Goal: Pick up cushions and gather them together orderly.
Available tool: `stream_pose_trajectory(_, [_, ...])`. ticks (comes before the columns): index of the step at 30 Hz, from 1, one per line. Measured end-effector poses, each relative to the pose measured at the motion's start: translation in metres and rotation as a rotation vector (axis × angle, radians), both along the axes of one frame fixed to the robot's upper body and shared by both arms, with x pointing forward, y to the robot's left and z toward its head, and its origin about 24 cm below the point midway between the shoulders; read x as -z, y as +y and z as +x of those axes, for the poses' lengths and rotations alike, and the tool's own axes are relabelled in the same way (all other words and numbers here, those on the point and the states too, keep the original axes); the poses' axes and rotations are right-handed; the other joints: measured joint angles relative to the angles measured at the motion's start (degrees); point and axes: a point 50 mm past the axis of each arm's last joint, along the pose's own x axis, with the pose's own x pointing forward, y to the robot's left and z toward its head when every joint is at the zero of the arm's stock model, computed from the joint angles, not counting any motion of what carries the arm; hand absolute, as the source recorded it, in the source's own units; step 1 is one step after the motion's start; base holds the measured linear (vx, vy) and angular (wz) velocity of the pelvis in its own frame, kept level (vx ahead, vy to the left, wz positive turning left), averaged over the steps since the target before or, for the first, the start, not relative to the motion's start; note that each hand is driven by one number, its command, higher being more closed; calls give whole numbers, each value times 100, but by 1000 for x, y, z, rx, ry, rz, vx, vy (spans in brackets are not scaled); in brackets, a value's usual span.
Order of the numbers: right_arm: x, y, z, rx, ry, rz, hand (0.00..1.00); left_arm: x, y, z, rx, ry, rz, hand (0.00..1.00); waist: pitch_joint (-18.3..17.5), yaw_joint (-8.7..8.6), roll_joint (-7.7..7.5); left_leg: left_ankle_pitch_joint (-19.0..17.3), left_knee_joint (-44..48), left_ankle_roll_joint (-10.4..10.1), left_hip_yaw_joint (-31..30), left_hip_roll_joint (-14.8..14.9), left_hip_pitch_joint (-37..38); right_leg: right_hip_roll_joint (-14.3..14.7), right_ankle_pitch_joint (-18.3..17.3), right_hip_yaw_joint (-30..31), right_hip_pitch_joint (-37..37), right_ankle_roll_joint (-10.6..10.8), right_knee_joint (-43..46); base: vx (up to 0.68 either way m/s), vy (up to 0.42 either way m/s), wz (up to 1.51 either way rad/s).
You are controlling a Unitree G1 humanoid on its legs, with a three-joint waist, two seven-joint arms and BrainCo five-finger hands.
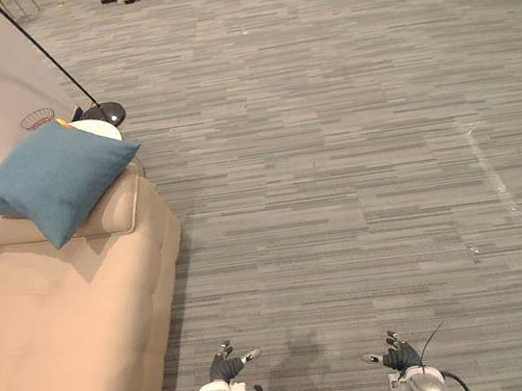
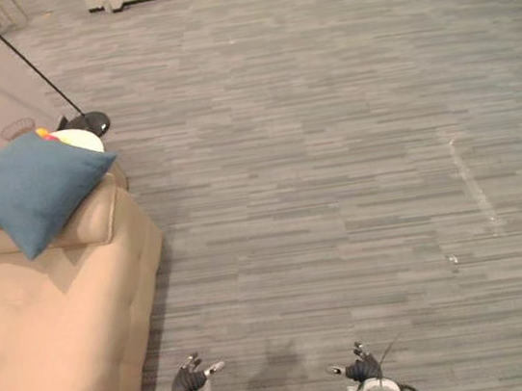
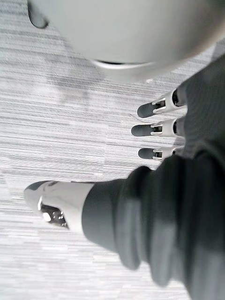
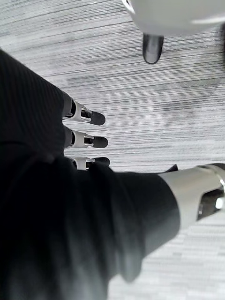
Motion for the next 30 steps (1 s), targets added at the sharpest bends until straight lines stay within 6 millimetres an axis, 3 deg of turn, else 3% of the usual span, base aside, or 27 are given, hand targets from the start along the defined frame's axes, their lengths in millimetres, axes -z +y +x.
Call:
stream_pose_trajectory(1, [1, 2, -1, 0, 6, 3, 0, 0, 0, 1, 9, -1, 4, 0, -11, 60, -38, 427, -37, 407, -23, -101, 93, -53, -58, 73, 135, 96, -46, 538, 162, 2])
stream_pose_trajectory(2, [1, 8, 0, -2, 4, 17, 0, 0, 5, 1, 12, 5, 18, 0, -52, 21, -183, 373, -88, 490, -28, -239, 129, -194, -6, 41, 143, 220, -46, 449, 130, 12])
stream_pose_trajectory(4, [3, 16, -2, -5, 10, 39, 0, 0, 10, 1, 13, 10, 30, 0, -129, 37, -356, 125, 64, 624, -26, -395, 151, -344, 112, 164, 143, 410, 153, 420, 134, 28])
stream_pose_trajectory(5, [4, 16, -2, -9, 13, 40, 0, 0, 10, 0, 14, 12, 30, 0, -128, 38, -347, -135, 289, 662, -55, -418, 226, -387, 108, 256, 79, 418, 638, 423, 147, 18])
stream_pose_trajectory(6, [4, 17, -3, -15, 16, 39, 0, 0, 11, 0, 14, 15, 31, 0, -129, 41, -343, -289, 349, 684, -81, -445, 375, -416, 96, 294, -39, 442, 1213, 424, 160, 13])
stream_pose_trajectory(8, [5, 17, -6, -23, 27, 42, 0, 4, 13, -7, 32, 49, 42, 0, -120, -26, -333, -558, 238, 731, -276, -567, 956, -578, 71, 372, -641, 783, 3203, 470, 134, 35])
stream_pose_trajectory(9, [6, 16, -10, -20, 34, 41, 0, 7, 16, -12, 61, 73, 64, 0, -134, -67, -321, -654, 81, 737, -427, -620, 1332, -568, -260, 332, -943, 685, 3876, 417, 76, 52])
stream_pose_trajectory(10, [5, 15, -9, -22, 28, 38, 0, 8, 17, -15, 64, 82, 71, 0, -152, -71, -297, -671, 0, 744, -495, -638, 1477, -554, -362, 285, -1101, 600, 3969, 415, 33, 53])
stream_pose_trajectory(13, [4, 15, -8, -26, 19, 35, 0, 9, 21, -19, 60, 96, 79, 0, -171, -221, -280, -706, -226, 789, -961, -634, 1836, -335, -649, 190, -1697, 291, 3275, 327, -34, 81])
stream_pose_trajectory(15, [2, 11, -3, -29, 5, 24, 0, 9, 15, -18, 61, 93, 64, 0, -124, -274, -204, -814, -247, 722, -1259, -480, 2008, -127, -542, 389, -2027, 276, 2473, 374, -132, 88])
stream_pose_trajectory(17, [2, 11, -2, -29, 2, 22, 0, 10, 15, -19, 46, 95, 58, 0, -112, -282, -158, -934, -237, 609, -1476, -374, 2178, -19, -39, 630, -2140, 303, 1673, 320, -179, 75])
stream_pose_trajectory(19, [5, 15, -9, -24, 19, 34, 0, 11, 20, -23, 4, 101, 56, 0, -185, -284, -342, -1308, -27, 391, -1738, -395, 2301, -105, 736, 969, -2190, 292, 1156, 359, -332, 76])
stream_pose_trajectory(20, [5, 16, -11, -21, 23, 37, 0, 12, 20, -26, -17, 108, 48, 0, -220, -296, -374, -1481, 129, 290, -1865, -324, 2384, -71, 886, 890, -2130, 153, 1393, 265, -288, 58])
stream_pose_trajectory(23, [4, 10, -12, -11, 16, 26, 0, 13, 9, -29, -60, 110, 3, 0, -328, -299, -130, -1591, 674, 105, -1893, -69, 2221, 2, 366, 411, -1987, 7, 1620, 327, -312, 67])
stream_pose_trajectory(24, [4, 9, -12, -11, 13, 23, 0, 12, 6, -27, -61, 99, -6, 0, -311, -305, -100, -1640, 1068, 12, -1844, -17, 2039, 12, 313, 303, -1898, -26, 1595, 255, -245, 83])
stream_pose_trajectory(26, [3, 5, -14, -11, 11, 12, 0, 9, -1, -21, -92, 65, -34, 0, -276, -255, -28, -1714, 2848, -365, -1189, 404, 1207, 101, 125, -123, -1502, -146, 1464, 228, -213, 79])
stream_pose_trajectory(28, [4, 5, -16, -8, 19, 13, 0, 7, -1, -20, -97, 54, -34, 0, -263, -229, -14, -1753, 3297, -239, -266, 844, 1016, 110, 78, -422, -1056, -235, 1269, 222, -135, 69])
stream_pose_trajectory(30, [4, 8, -16, -8, 17, 21, 0, 7, -1, -19, -95, 48, -34, 0, -288, -202, -50, -1840, 2945, -70, 379, 937, 902, 36, 77, -573, -782, -203, 975, 202, -69, 56])
